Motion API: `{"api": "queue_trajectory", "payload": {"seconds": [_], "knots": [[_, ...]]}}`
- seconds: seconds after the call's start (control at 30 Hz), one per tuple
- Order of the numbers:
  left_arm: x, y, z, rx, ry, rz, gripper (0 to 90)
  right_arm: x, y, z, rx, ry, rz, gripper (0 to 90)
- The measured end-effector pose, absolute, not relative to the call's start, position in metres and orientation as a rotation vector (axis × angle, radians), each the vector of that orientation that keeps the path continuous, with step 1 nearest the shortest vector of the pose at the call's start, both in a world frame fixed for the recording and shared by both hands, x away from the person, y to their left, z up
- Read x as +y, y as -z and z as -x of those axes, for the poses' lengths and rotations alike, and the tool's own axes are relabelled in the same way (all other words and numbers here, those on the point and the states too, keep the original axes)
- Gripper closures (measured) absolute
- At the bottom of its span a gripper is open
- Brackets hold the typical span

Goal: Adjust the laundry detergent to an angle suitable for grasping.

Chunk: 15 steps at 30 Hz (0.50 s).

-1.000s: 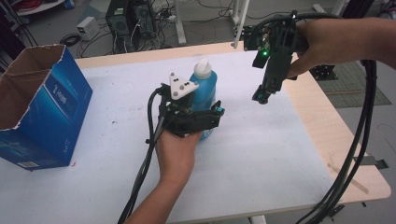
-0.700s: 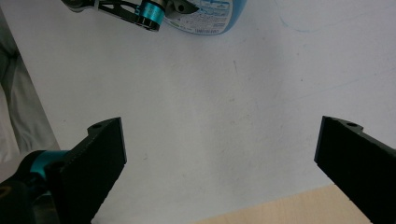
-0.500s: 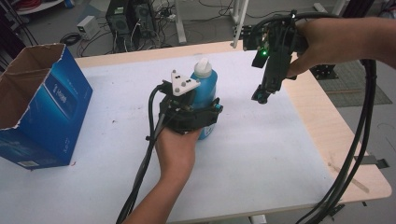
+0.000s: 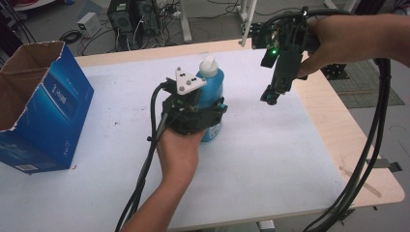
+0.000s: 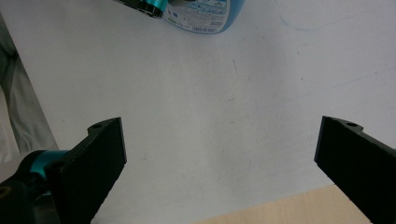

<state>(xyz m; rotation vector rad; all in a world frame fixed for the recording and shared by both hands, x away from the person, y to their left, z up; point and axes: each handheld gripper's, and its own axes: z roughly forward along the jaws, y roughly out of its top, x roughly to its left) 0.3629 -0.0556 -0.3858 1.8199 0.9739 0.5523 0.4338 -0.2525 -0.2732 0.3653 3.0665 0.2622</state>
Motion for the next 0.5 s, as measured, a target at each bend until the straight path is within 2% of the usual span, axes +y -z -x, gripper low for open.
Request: {"api": "queue_trajectory", "payload": {"seconds": [0.27, 0.5], "knots": [[-0.044, 0.381, -0.369, 0.938, -0.503, -1.821, 43.8, -0.252, 0.276, -0.435, 3.068, -0.262, -0.366, 1.4], [-0.034, 0.362, -0.375, 0.808, -0.495, -1.878, 43.7, -0.253, 0.276, -0.435, 3.067, -0.264, -0.370, 1.5]]}}
